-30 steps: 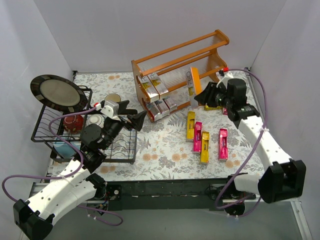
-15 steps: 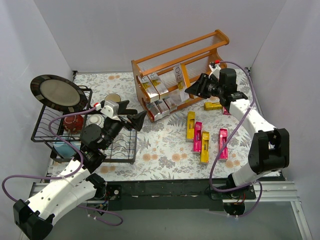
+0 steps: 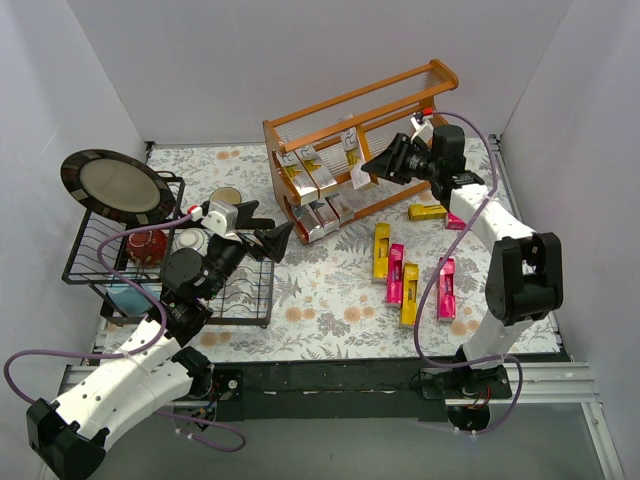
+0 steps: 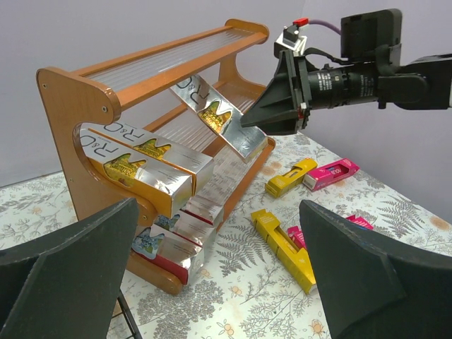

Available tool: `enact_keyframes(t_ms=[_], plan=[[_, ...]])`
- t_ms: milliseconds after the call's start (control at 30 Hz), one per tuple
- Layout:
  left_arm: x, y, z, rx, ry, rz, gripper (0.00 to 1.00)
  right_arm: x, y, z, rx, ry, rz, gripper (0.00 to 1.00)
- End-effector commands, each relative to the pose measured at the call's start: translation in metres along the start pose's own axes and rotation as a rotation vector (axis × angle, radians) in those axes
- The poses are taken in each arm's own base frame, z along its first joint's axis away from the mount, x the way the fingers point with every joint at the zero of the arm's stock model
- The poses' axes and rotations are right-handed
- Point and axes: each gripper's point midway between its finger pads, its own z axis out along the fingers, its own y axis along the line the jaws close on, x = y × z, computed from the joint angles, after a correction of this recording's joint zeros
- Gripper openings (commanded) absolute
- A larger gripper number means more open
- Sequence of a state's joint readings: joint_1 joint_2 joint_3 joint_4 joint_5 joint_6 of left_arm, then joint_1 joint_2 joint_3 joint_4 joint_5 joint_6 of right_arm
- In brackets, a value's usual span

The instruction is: Place and organize the toothpastes onto the shelf

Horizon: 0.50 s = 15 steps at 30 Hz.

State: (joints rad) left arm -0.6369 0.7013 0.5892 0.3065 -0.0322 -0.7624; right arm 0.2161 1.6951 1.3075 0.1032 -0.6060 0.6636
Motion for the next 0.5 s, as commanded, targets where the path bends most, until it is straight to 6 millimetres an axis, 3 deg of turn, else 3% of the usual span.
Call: enact_keyframes(t_ms=[0, 200, 467], plan=[[-0.017, -0.002, 0.001, 0.008, -0.032, 0.014, 0.98, -0.033, 0.032, 0.005, -0.129, -0.061, -0.049, 0.19], [-0.017, -0.002, 0.002, 0.011, -0.030, 0.013, 0.98, -0.032, 0.033, 0.019, -0.162, -0.028, -0.030, 0.20], [-0.016, -0.003, 0.002, 0.015, -0.026, 0.013, 0.98, -0.013, 0.028, 0.044, -0.192, 0.061, 0.002, 0.25]])
